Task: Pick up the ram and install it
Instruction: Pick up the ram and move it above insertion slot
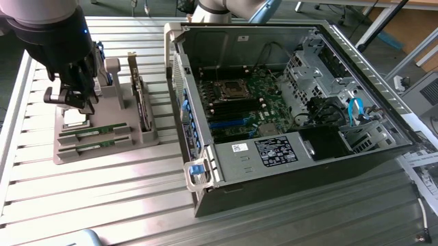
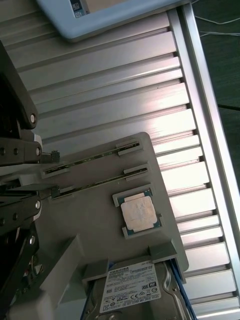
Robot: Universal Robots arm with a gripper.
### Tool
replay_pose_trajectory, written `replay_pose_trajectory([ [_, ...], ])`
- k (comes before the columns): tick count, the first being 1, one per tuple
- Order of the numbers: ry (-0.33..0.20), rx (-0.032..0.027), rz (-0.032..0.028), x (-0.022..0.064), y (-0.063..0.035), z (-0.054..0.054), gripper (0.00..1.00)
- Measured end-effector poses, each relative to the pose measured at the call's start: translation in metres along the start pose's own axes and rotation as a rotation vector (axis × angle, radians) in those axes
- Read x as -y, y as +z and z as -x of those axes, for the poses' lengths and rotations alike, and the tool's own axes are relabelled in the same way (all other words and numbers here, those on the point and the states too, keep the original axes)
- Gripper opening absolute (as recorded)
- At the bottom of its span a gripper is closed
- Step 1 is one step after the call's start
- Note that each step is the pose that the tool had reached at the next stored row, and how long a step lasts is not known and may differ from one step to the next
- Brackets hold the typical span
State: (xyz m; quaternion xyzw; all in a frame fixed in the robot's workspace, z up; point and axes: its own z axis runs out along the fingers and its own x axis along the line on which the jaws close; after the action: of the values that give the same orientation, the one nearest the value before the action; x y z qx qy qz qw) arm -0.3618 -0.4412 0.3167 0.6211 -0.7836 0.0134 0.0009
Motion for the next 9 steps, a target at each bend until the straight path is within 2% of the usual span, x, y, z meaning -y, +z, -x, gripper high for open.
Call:
replay_pose_trajectory([
  [9, 0.000, 0.0000, 0.0000, -0.0001, 0.0048, 0.0000, 0.30],
])
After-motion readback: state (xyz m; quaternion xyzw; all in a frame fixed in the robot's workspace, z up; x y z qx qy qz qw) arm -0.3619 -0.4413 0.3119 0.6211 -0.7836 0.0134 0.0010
